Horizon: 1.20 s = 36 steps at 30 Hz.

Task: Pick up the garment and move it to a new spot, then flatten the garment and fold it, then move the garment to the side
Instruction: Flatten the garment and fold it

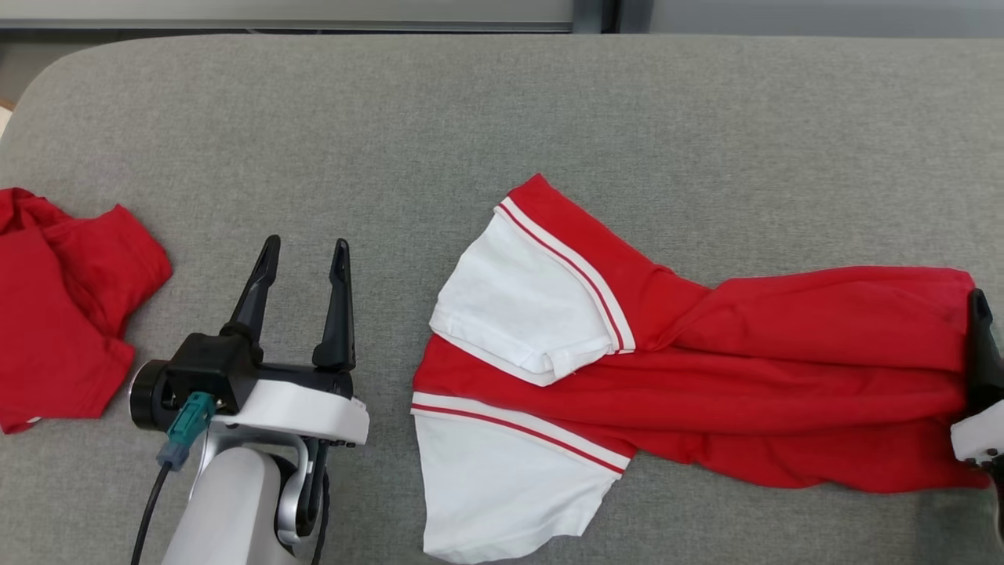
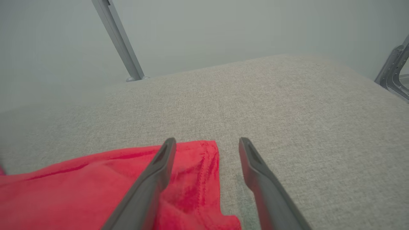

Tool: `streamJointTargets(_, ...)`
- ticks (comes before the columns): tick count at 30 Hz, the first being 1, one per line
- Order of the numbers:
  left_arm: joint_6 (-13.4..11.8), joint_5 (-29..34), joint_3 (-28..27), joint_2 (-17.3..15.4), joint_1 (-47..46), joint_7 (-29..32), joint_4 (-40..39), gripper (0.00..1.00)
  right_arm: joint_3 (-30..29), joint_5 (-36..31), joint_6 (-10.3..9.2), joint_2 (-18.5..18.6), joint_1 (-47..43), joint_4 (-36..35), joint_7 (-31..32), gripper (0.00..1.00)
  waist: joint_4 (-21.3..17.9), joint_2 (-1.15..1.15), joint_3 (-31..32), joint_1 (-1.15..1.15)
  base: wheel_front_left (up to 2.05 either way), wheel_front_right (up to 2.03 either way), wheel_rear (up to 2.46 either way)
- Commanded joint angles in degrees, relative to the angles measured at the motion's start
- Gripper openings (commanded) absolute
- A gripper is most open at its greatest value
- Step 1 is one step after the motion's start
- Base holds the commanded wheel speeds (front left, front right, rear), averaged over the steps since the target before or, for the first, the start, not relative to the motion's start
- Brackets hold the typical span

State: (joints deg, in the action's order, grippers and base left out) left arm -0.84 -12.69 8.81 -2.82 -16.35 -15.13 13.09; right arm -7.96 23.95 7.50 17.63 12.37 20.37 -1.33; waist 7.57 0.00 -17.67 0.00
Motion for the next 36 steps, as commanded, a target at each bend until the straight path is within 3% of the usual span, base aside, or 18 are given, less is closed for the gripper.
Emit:
streamJointTargets(1, -0.1, 0.2, -0.4, -0.2, 0.7, 0.0, 0.0, 1.00, 0.2, -0.4, -0.02, -0.2, -0.1, -0.1, -0.9, 1.00, -0.4, 0.00, 0.4, 0.00, 0.00, 0.00, 0.00)
streamJointTargets(9, -0.3, 0.6, -2.3, -1.2, 3.8, 0.0, 0.0, 1.00, 3.3, -3.2, -0.02, -3.3, -6.1, -12.0, -7.1, 1.00, -2.6, 0.00, 4.5, 0.00, 0.00, 0.00, 0.00)
streamJointTargets(19, 0.0, 0.9, -1.9, -2.4, 7.2, 0.3, 1.0, 1.00, 5.1, -6.4, -0.02, -7.3, -14.5, -24.6, 0.4, 1.00, -3.5, 0.00, 9.2, 0.00, 0.00, 0.00, 0.00)
streamJointTargets(31, 0.1, 0.7, -0.4, -2.7, 7.0, 1.3, 0.5, 1.00, 5.3, -6.6, -0.02, -8.3, -15.7, -28.3, 2.7, 1.00, -3.5, 0.00, 8.9, 0.00, 0.00, 0.00, 0.00)
streamJointTargets(36, 2.6, 0.7, 2.6, -2.4, 4.1, 3.8, 1.2, 1.00, 5.2, -6.3, -0.02, -8.5, -15.0, -28.6, 3.3, 1.00, -3.4, 0.00, 7.8, 0.00, 0.00, 0.00, 0.00)
